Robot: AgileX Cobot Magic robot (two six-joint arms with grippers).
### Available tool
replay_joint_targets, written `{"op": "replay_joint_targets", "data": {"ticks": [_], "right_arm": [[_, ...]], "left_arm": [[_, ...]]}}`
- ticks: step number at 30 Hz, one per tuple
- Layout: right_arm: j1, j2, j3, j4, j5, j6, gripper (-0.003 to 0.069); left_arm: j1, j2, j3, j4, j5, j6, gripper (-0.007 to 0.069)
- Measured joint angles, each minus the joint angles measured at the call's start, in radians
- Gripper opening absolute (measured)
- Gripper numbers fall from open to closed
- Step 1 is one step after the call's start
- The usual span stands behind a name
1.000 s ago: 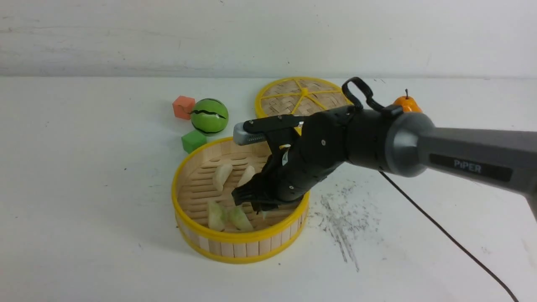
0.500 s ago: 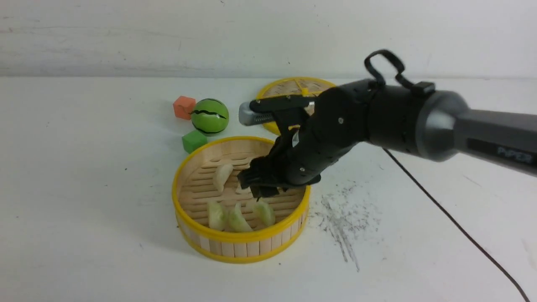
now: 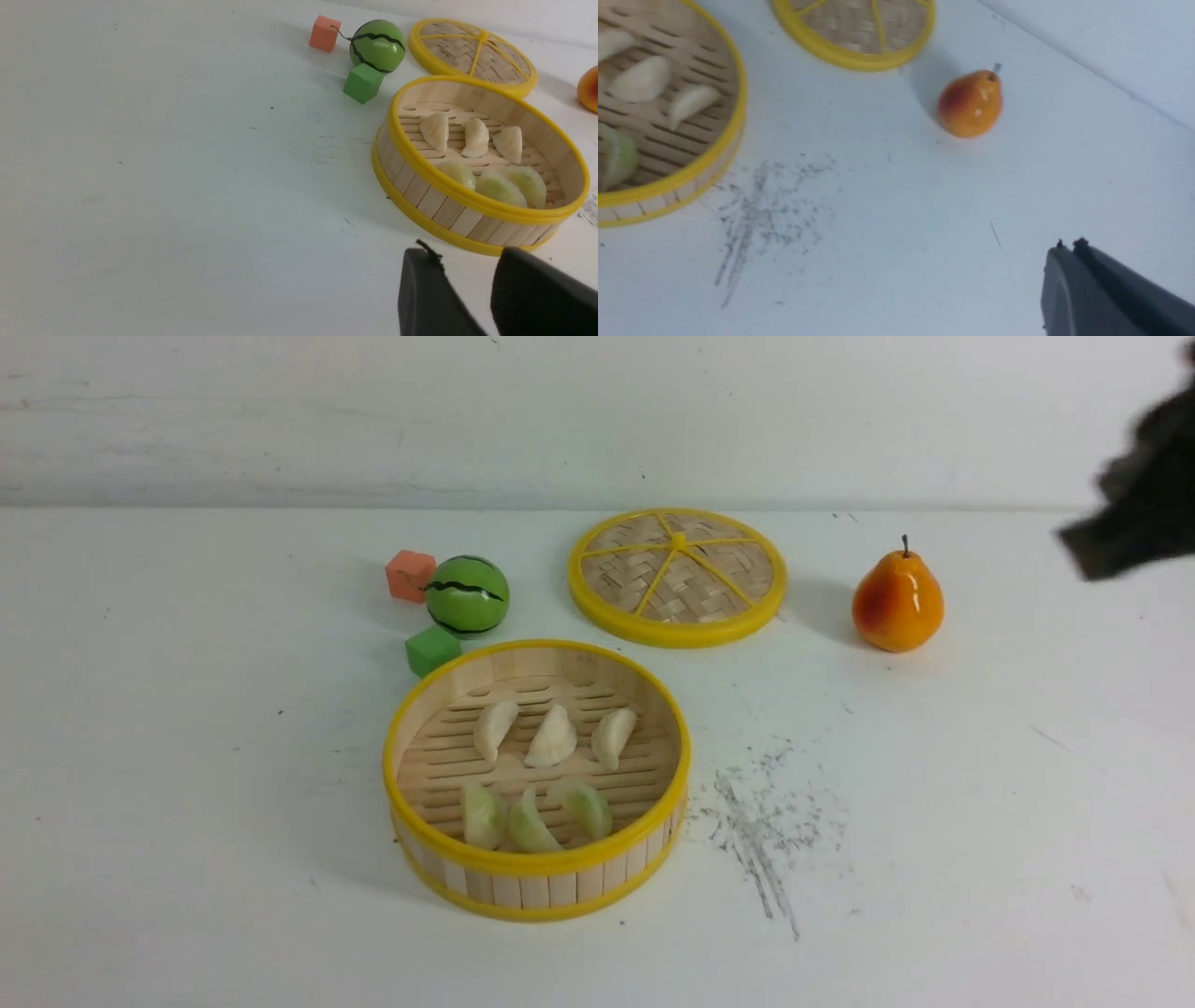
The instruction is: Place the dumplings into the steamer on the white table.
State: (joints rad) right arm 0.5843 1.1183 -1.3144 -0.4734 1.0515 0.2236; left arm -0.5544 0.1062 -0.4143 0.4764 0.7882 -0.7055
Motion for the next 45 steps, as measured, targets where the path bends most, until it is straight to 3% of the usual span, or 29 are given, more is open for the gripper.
{"op": "replay_joint_targets", "data": {"ticks": [5, 7, 13, 21, 26, 31, 37, 42, 45], "right_arm": [[-0.013, -0.266, 0.306, 0.051, -0.123, 0.045, -0.0020], [-0.014, -0.416, 0.525, 0.135, -0.265, 0.048, -0.0020], [-0.014, -0.693, 0.916, 0.367, -0.623, 0.050, -0.0020], [-0.014, -0.935, 1.141, 0.664, -0.992, 0.050, -0.0015], [-0.014, -0.978, 1.175, 0.674, -1.044, 0.034, -0.0011], [-0.039, -1.012, 1.228, 0.605, -1.128, -0.113, -0.0012], [-0.270, -1.093, 1.338, 0.597, -1.269, -0.291, -0.0008], [-0.478, -1.128, 1.339, 0.600, -1.089, -0.408, -0.0006], [-0.542, -1.129, 1.341, 0.600, -0.973, -0.426, -0.0005]], "left_arm": [[0.000, 0.000, 0.000, 0.000, 0.000, 0.000, 0.0217], [0.000, 0.000, 0.000, 0.000, 0.000, 0.000, 0.0217], [0.000, 0.000, 0.000, 0.000, 0.000, 0.000, 0.0225], [0.000, 0.000, 0.000, 0.000, 0.001, 0.000, 0.0234], [0.000, 0.000, 0.000, 0.000, 0.001, 0.000, 0.0237], [0.000, 0.000, 0.000, 0.001, 0.001, 0.000, 0.0237], [0.000, 0.000, 0.000, 0.001, 0.001, 0.000, 0.0237], [0.000, 0.000, 0.000, 0.001, 0.001, 0.000, 0.0237], [0.000, 0.000, 0.000, 0.001, 0.001, 0.000, 0.0237]]}}
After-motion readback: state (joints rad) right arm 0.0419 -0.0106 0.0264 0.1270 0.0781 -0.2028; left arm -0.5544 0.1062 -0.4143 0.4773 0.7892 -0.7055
